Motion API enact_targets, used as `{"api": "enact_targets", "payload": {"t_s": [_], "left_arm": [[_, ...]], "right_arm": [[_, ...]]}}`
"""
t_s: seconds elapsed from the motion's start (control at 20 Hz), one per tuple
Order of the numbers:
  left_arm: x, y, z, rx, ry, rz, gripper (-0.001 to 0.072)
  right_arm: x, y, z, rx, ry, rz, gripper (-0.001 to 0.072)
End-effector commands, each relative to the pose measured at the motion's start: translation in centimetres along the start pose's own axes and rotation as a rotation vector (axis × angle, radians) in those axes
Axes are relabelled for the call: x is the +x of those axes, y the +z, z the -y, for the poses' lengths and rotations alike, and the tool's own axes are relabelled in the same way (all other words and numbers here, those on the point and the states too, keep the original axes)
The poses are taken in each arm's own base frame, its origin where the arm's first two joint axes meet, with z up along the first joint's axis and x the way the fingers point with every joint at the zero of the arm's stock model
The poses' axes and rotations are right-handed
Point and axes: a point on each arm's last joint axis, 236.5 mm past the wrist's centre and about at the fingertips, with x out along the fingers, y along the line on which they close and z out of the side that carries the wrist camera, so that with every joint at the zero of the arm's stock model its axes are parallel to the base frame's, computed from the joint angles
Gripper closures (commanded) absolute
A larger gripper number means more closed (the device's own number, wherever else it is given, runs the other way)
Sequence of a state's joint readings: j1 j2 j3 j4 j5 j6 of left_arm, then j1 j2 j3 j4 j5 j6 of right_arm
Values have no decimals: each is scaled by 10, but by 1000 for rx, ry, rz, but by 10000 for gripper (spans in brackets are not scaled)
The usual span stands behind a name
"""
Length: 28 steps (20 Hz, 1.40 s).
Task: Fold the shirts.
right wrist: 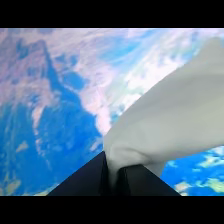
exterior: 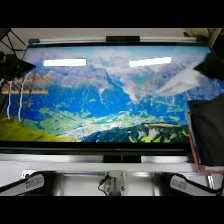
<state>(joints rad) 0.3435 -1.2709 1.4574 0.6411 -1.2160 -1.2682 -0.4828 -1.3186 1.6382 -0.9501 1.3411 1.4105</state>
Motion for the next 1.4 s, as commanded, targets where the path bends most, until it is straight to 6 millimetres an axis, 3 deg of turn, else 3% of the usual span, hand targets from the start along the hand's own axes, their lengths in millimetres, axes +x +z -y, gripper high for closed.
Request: {"api": "enact_targets", "payload": {"t_s": [0.0, 0.1, 0.2, 0.35, 0.5, 0.6, 0.7, 0.9, 1.1, 1.15, 1.2, 1.25, 1.35], "left_arm": [[-2, -3, 14, -3, -48, -11, 677], [-3, -8, 18, 23, -58, -30, 677], [-4, -18, 21, 24, -72, -73, 677], [-4, -20, 21, 24, -74, -80, 677], [-4, -20, 21, 24, -74, -80, 677], [-4, -20, 21, 24, -74, -80, 677], [-4, -20, 22, 24, -74, -81, 677], [-3, -21, 23, 26, -77, -84, 677], [1, -24, 29, 35, -87, -94, 678], [2, -25, 30, 37, -89, -97, 678], [2, -25, 31, 37, -90, -96, 678], [3, -24, 32, 38, -90, -93, 678], [6, -22, 32, 30, -89, -84, 677]], "right_arm": [[-85, 2, 85, 100, -272, 106, 640], [-121, -8, 129, 164, -397, 125, 640], [-148, -28, 157, 235, -470, 101, 640], [-177, -65, 181, 329, -551, 25, 640], [-207, -120, 207, 430, -709, -151, 640], [-224, -146, 219, 526, -791, -208, 640], [-223, -167, 225, 591, -790, -249, 640], [-206, -230, 241, 695, -825, -373, 640], [-165, -248, 259, 801, -801, -307, 638], [-158, -250, 262, 817, -795, -291, 568], [-154, -252, 266, 834, -801, -278, 274], [-152, -252, 268, 832, -804, -271, 132], [-155, -248, 269, 827, -813, -250, 132]]}}
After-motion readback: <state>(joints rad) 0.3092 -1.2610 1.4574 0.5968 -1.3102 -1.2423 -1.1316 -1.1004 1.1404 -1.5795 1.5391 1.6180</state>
